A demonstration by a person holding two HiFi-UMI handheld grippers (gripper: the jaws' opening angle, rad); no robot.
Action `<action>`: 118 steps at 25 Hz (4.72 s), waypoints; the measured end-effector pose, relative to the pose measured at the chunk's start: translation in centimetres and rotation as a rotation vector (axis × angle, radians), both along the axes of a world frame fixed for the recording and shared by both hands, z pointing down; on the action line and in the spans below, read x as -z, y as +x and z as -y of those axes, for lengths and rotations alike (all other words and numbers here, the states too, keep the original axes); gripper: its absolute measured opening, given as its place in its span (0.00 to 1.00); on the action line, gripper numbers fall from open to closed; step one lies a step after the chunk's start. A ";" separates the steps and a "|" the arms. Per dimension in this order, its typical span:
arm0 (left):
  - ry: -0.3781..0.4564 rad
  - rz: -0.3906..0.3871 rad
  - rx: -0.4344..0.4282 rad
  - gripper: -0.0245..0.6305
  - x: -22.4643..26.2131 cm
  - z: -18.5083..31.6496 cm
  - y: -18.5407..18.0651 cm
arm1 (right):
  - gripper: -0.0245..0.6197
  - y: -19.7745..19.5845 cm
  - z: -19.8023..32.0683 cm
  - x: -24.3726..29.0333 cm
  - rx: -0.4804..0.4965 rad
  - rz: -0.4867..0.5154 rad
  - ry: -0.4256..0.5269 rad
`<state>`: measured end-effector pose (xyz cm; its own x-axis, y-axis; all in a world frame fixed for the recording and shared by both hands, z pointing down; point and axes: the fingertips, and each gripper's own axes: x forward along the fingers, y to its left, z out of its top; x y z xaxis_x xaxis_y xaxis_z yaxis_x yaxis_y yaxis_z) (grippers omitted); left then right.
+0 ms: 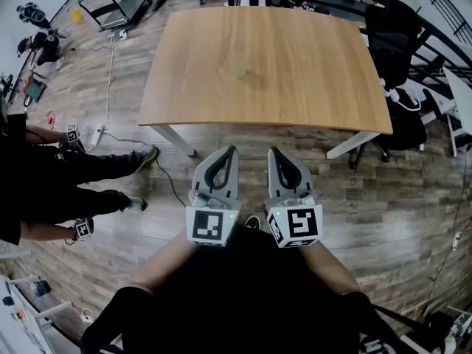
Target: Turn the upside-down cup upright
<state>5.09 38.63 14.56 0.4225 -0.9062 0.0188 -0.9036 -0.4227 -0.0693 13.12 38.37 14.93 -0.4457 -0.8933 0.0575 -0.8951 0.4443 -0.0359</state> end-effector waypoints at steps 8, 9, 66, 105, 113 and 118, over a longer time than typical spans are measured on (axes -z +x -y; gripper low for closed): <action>-0.032 -0.001 0.022 0.03 -2.6 7.0 -2.4 | 0.06 -1.5 6.4 -2.0 0.016 -0.012 -0.018; -0.037 -0.005 0.027 0.03 -3.1 8.5 -2.8 | 0.06 -1.8 7.6 -2.4 0.018 -0.016 -0.017; -0.328 0.090 -0.098 0.03 -33.5 49.8 -13.1 | 0.64 -14.8 52.9 -31.9 0.250 -0.110 -0.192; -0.211 0.083 -0.488 0.57 -31.8 47.4 -6.1 | 0.63 -16.0 50.3 -22.0 0.390 0.167 -0.166; -0.173 0.087 -0.478 0.51 -31.6 47.5 -5.3 | 0.63 -14.0 50.3 -23.1 0.374 0.243 -0.233; -0.169 0.131 -0.477 0.50 -32.1 47.9 -5.4 | 0.63 -13.5 50.7 -23.8 0.377 0.284 -0.258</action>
<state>-0.30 -9.30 46.63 0.7717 -0.5934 0.2289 -0.5963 -0.8002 -0.0642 -0.42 -12.33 38.78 -0.7625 -0.6414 0.0847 -0.6148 0.6776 -0.4037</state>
